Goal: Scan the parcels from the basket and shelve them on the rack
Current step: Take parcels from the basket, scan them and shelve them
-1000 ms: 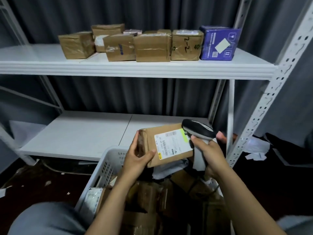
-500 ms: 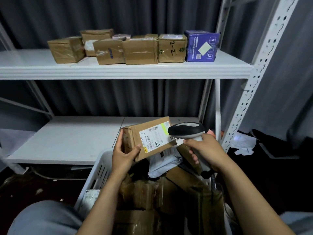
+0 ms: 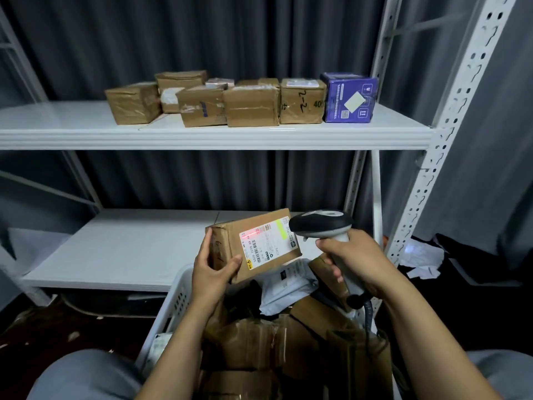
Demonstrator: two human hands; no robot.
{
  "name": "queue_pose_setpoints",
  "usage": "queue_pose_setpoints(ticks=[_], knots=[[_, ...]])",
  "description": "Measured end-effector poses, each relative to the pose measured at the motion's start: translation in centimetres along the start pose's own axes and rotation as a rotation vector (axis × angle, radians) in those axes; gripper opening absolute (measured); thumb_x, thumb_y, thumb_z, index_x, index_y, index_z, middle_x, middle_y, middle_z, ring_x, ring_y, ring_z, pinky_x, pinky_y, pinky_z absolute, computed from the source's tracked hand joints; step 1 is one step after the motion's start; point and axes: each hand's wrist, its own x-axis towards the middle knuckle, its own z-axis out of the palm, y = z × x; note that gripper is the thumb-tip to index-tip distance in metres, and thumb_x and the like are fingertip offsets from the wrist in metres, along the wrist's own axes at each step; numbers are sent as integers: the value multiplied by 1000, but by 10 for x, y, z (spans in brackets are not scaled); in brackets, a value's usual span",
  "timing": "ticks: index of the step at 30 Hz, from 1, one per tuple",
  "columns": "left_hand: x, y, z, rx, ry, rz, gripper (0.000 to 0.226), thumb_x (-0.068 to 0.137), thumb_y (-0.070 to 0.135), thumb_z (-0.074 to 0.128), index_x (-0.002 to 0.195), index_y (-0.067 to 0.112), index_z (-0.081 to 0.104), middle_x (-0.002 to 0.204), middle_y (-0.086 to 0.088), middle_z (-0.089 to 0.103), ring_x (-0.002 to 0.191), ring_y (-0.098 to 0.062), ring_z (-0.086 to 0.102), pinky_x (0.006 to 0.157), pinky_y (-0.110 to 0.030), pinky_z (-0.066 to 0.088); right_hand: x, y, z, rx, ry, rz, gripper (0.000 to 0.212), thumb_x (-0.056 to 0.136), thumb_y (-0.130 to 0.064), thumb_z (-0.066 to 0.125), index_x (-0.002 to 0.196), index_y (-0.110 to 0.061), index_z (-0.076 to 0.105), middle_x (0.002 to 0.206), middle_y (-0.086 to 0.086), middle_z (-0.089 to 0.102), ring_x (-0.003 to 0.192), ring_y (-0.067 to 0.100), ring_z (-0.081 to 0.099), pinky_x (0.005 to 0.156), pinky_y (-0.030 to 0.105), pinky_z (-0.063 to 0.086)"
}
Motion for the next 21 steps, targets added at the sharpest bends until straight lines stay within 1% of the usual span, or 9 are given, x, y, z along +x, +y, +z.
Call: queue_pose_setpoints(ticks=[5,8,10,12,13,15,17,19,21], knots=[[2,5,-7,-19,41,-33,88,76,31,80,144,48,27,145,8,44,131,-18,45,102,-50,46,5,-5,8,-6,36,-23,19,88,-17,67,77,-3,61,54,9,55,45,21,49,47,32,44],[10,17,-16,-82,81,-78,97,72,32,78,148,43,18,143,0,48,125,-22,51,102,-50,46,15,-14,18,12,66,-53,18,87,-18,68,79,-4,61,54,6,57,45,22,49,48,32,44],[16,26,-24,-120,110,-87,101,72,32,77,151,40,14,137,4,47,121,-19,52,105,-43,43,23,-25,28,11,70,-82,14,86,-18,68,80,-7,62,57,5,57,46,21,50,49,31,43],[23,39,-37,-166,142,-75,99,77,29,76,151,42,12,131,11,45,118,-14,50,104,-36,42,32,-39,39,15,65,-119,11,86,-18,67,82,-8,64,58,5,58,46,20,50,49,30,43],[27,46,-45,-205,159,-69,101,72,35,78,149,46,13,132,12,46,118,-13,52,104,-38,43,37,-46,45,22,63,-136,11,86,-17,68,82,-8,64,58,5,58,46,20,50,48,29,43],[36,62,-59,-294,184,-74,106,60,48,79,145,53,15,138,9,50,119,-16,56,101,-47,46,46,-63,56,27,53,-168,11,85,-17,69,77,-10,63,57,5,57,45,21,51,49,29,43],[44,79,-74,-357,225,-52,101,66,44,80,145,50,17,135,8,51,119,-17,56,99,-51,47,54,-82,68,13,36,-205,15,84,-17,69,73,-11,62,52,2,57,44,21,51,49,30,45],[53,97,-84,-369,269,-28,100,66,46,80,145,47,19,132,7,51,117,-17,56,98,-49,49,62,-102,77,-2,34,-235,15,84,-16,69,72,-10,62,48,0,56,44,21,51,49,31,47],[64,115,-96,-327,335,6,104,60,54,80,144,46,19,135,3,49,115,-16,55,99,-43,49,69,-123,85,-8,31,-261,13,83,-17,69,74,-10,62,53,5,57,45,21,53,49,29,47]])
